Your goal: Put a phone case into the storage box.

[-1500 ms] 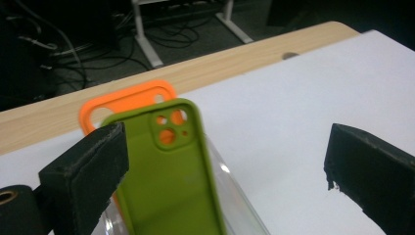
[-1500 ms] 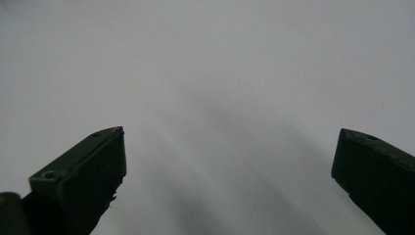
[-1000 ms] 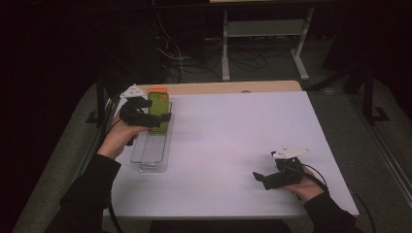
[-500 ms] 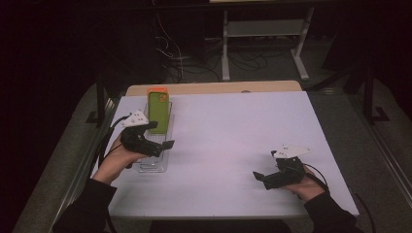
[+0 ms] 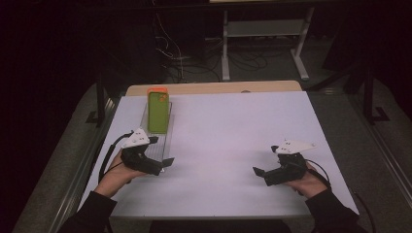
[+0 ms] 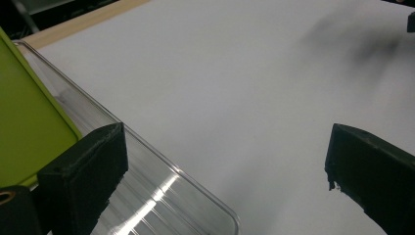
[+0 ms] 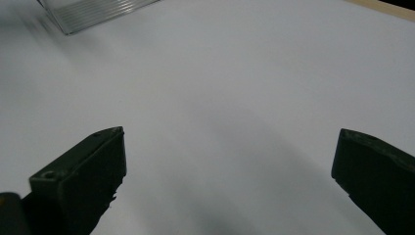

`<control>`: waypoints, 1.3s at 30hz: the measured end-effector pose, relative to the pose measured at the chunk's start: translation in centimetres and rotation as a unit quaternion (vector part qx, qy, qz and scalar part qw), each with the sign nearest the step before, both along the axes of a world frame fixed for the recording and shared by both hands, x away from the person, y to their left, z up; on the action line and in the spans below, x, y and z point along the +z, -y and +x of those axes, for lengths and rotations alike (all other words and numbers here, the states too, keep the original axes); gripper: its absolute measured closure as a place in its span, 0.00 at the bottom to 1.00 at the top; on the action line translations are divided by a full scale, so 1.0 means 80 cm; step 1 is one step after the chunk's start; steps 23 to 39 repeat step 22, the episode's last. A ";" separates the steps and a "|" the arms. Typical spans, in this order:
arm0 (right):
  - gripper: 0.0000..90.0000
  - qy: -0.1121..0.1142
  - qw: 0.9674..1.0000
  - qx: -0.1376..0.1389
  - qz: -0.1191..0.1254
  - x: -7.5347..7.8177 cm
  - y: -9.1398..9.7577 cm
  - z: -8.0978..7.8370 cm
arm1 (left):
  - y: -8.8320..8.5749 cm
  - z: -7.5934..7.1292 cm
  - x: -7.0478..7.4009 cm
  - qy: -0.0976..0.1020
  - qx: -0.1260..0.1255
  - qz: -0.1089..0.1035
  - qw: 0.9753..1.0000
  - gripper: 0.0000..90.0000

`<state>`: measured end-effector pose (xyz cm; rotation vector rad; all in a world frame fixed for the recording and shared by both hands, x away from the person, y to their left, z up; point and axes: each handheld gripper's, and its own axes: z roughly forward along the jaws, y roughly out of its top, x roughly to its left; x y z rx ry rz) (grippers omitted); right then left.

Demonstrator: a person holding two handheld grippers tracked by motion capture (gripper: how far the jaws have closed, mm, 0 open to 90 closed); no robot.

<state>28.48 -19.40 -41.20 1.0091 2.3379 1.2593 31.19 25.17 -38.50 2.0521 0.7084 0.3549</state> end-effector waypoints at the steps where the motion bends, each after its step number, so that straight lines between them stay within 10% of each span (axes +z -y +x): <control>1: 0.00 -0.004 1.000 -0.001 -0.001 0.002 0.000 -0.001 | 0.000 -0.001 -0.002 -0.002 0.002 0.000 1.000 0.02; 39: 0.00 0.007 1.000 0.005 0.002 0.013 -0.003 0.002 | -0.003 -0.003 -0.016 -0.017 -0.006 -0.001 1.000 0.02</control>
